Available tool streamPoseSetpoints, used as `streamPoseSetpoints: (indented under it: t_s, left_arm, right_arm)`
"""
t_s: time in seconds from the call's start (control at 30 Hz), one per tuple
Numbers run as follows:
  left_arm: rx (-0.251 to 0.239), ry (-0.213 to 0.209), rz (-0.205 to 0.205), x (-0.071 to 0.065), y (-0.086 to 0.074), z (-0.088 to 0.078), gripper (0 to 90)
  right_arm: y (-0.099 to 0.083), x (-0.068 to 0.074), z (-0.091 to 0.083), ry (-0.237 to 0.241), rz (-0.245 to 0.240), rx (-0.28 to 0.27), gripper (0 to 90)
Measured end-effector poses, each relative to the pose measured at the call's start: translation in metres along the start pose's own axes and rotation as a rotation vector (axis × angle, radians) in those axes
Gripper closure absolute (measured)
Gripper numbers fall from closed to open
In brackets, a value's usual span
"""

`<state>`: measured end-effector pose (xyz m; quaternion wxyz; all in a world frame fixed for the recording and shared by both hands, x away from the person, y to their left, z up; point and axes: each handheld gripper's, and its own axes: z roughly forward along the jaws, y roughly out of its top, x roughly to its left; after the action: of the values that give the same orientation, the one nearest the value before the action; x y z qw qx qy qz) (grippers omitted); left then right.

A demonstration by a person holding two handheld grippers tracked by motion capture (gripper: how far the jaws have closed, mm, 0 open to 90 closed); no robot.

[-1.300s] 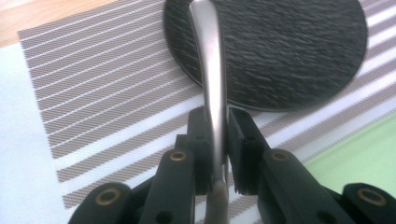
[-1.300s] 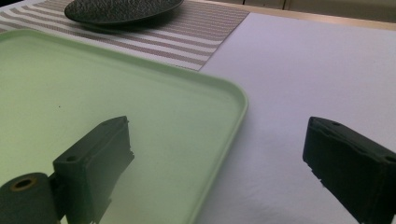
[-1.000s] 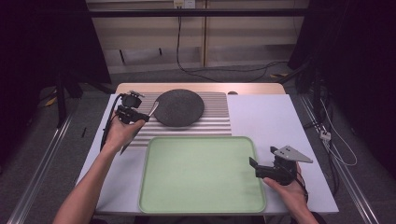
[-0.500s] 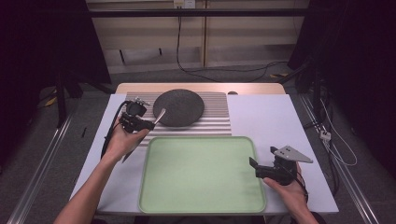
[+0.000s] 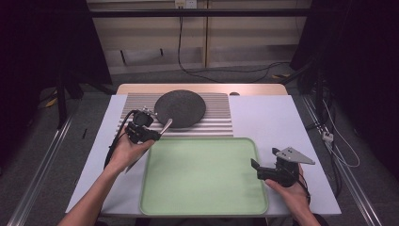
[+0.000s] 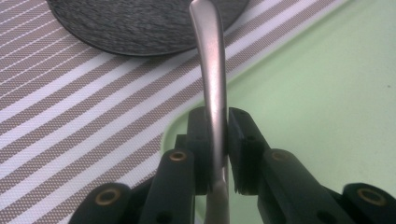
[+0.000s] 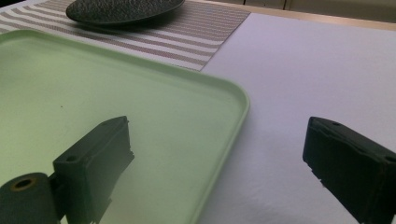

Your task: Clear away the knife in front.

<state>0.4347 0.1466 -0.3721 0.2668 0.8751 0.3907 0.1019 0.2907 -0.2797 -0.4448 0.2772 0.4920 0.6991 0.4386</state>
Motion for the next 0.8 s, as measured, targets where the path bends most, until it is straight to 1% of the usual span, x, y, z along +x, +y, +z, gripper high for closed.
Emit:
streamPoseSetpoints:
  t_s: [0.03, 0.07, 0.1, 0.17, 0.2, 0.3, 0.47, 0.53, 0.6, 0.67, 0.73, 0.77, 0.8]
  left_arm:
    - [0.007, -0.017, 0.000, -0.003, -0.001, 0.002, 80.1]
    - [0.007, -0.017, 0.000, -0.003, -0.001, 0.002, 80.2]
    - [0.017, -0.012, 0.009, -0.004, 0.000, 0.002, 80.1]
    - [0.019, -0.020, 0.014, -0.008, 0.000, 0.002, 80.1]
    - [0.019, -0.020, 0.014, -0.008, 0.000, 0.002, 80.2]
    - [0.016, -0.025, 0.019, -0.015, 0.000, 0.003, 80.1]
    - [0.019, -0.033, 0.019, -0.020, 0.002, 0.005, 80.1]
    - [0.021, -0.045, 0.010, -0.022, 0.002, 0.007, 80.1]
    - [0.028, -0.043, 0.014, -0.024, 0.002, 0.008, 80.1]
    - [0.037, -0.060, 0.007, -0.025, 0.003, 0.009, 80.1]
    - [0.041, -0.040, 0.018, -0.028, 0.003, 0.008, 80.1]
    - [0.033, -0.050, 0.010, -0.031, 0.003, 0.008, 80.1]
    - [0.033, -0.050, 0.010, -0.031, 0.003, 0.008, 80.1]
  right_arm:
    - [0.000, 0.000, 0.001, 0.002, 0.000, 0.000, 7.7]
    - [0.000, 0.000, 0.001, 0.002, 0.000, 0.000, 7.7]
    - [0.000, 0.000, 0.001, 0.002, 0.001, 0.001, 7.7]
    - [0.000, 0.000, 0.001, 0.003, 0.002, 0.001, 7.7]
    - [0.000, 0.000, 0.001, 0.003, 0.002, 0.001, 7.7]
    - [0.000, 0.000, 0.001, 0.002, 0.003, 0.001, 7.7]
    - [0.000, 0.000, 0.002, 0.003, 0.002, 0.002, 7.7]
    - [0.000, 0.000, 0.002, 0.003, 0.002, 0.001, 7.7]
    - [0.000, 0.000, 0.002, 0.003, 0.002, 0.000, 7.7]
    - [0.000, 0.000, 0.002, 0.003, 0.004, 0.002, 7.7]
    - [0.000, 0.000, 0.002, 0.005, 0.001, 0.002, 7.8]
    - [0.000, 0.000, 0.002, 0.006, 0.000, -0.001, 7.8]
    - [0.000, 0.000, 0.002, 0.006, 0.000, -0.001, 7.8]
